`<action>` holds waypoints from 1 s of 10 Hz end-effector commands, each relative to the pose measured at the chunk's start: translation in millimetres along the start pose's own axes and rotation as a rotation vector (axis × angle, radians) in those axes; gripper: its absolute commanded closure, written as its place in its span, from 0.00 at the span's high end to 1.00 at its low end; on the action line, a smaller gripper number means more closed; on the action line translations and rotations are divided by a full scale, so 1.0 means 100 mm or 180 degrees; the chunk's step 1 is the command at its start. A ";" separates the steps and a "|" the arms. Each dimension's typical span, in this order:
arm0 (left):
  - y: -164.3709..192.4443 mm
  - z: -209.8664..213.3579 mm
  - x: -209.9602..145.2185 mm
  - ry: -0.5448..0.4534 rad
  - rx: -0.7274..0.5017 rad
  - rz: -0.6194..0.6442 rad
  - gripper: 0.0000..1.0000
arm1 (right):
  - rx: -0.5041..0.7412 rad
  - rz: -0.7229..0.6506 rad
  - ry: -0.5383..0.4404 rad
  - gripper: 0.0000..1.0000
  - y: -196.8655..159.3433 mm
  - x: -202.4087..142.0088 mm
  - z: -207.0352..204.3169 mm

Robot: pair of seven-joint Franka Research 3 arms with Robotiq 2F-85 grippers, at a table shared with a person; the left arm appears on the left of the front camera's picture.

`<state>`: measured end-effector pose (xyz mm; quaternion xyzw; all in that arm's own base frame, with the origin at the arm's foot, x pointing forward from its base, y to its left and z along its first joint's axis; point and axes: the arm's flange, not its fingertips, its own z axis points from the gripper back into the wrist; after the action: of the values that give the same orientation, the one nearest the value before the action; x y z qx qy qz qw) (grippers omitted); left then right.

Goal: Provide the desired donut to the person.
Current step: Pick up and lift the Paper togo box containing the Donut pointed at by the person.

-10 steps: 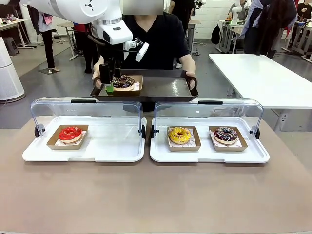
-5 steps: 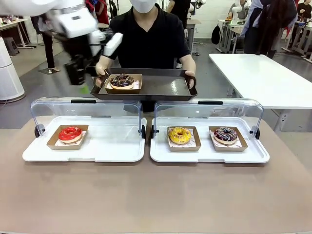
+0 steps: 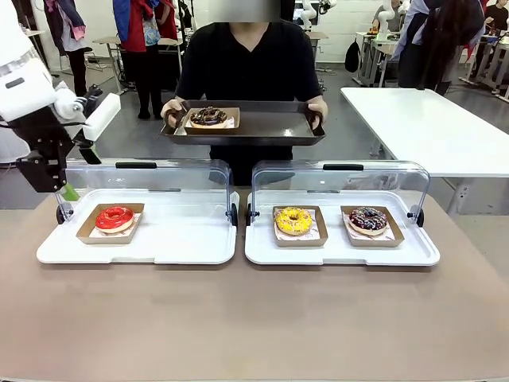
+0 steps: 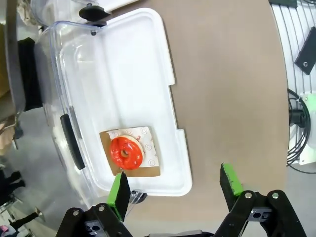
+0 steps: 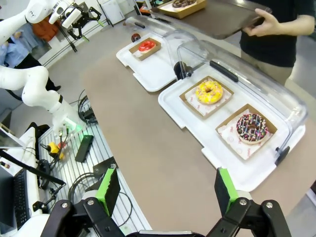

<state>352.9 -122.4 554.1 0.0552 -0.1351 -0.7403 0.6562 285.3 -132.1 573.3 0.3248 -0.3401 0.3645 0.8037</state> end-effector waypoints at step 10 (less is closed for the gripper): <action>0.12 0.44 -1.40 -0.2182 -0.0601 0.0879 0.95 | 0.0048 0.0051 -0.0079 1.00 -0.01 0.01 0.00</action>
<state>366.4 -8.7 583.9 -0.1870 -0.2608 -0.6769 0.6625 285.0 -132.7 573.4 0.3244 -0.3405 0.3639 0.8040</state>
